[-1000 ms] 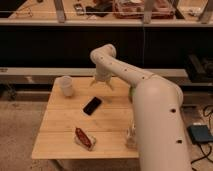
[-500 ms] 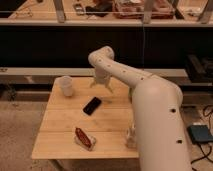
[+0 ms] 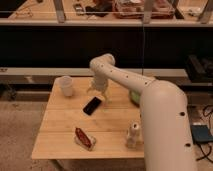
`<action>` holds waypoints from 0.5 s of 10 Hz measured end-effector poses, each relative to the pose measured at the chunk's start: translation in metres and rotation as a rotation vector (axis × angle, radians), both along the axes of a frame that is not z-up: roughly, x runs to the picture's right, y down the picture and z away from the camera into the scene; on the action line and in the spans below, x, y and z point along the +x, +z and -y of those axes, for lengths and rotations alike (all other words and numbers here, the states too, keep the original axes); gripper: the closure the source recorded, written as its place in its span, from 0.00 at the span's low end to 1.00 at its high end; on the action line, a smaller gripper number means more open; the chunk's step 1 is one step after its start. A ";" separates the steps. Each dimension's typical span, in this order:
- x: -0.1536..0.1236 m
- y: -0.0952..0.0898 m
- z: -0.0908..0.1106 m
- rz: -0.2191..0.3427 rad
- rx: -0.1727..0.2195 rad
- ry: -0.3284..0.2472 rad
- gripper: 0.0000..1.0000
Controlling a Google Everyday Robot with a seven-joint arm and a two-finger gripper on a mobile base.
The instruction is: Place the eraser in the ceramic cup
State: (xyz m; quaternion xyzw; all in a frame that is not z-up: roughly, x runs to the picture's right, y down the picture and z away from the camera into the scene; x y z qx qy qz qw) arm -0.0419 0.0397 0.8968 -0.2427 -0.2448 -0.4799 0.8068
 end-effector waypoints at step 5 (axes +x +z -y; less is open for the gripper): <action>-0.003 0.033 -0.032 -0.013 -0.044 0.031 0.20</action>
